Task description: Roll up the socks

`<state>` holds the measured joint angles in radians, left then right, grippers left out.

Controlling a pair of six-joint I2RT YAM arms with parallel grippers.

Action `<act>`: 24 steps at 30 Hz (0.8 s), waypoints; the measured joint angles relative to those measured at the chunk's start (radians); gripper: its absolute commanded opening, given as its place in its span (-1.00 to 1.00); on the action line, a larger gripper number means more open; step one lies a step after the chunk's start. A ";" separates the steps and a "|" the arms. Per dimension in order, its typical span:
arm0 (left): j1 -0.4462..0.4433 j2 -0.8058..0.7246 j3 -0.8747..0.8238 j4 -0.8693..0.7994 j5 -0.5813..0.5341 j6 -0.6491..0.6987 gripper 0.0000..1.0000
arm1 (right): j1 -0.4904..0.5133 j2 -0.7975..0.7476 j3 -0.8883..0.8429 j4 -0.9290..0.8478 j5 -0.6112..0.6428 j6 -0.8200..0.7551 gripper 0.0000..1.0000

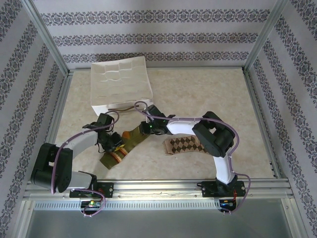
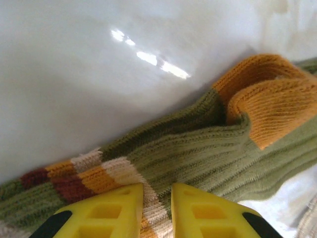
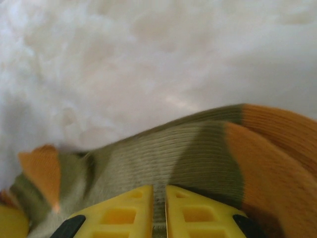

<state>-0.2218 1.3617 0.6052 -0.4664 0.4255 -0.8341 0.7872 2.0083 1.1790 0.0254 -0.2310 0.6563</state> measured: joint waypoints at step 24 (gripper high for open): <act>-0.062 0.003 0.190 0.059 0.128 -0.144 -0.51 | 0.106 -0.452 -0.240 -0.022 0.047 -0.493 0.14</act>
<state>-0.2840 1.3643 0.7956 -0.4072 0.5537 -0.9779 0.8936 1.5558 0.9390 0.0032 -0.1844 0.1631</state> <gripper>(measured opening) 0.247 0.578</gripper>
